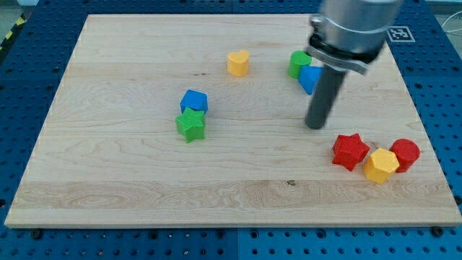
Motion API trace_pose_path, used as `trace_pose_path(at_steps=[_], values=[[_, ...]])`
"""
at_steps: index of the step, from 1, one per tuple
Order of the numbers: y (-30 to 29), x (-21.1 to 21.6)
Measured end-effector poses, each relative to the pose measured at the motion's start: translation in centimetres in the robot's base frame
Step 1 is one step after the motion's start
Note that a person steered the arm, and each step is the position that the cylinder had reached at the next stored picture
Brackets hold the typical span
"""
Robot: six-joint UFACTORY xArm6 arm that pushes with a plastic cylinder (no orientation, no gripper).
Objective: Slide yellow heart to the yellow hexagon
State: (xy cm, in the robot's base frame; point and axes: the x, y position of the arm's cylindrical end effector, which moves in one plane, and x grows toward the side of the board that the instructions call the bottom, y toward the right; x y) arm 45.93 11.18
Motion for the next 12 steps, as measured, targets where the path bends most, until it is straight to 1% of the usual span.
trace_pose_path(at_steps=[1,2,3,4,5,6,7,8,9,10,11,12], values=[[-3.4,-3.0],[-8.0,-3.8],[-12.6,-6.1],[-15.1,-10.4],[-16.2,-13.7],[-15.2,-16.2],[-12.6,-17.6],[-9.1,-18.0],[-8.7,-16.2],[-10.4,-14.6],[-10.2,-13.2],[-10.3,-10.6]])
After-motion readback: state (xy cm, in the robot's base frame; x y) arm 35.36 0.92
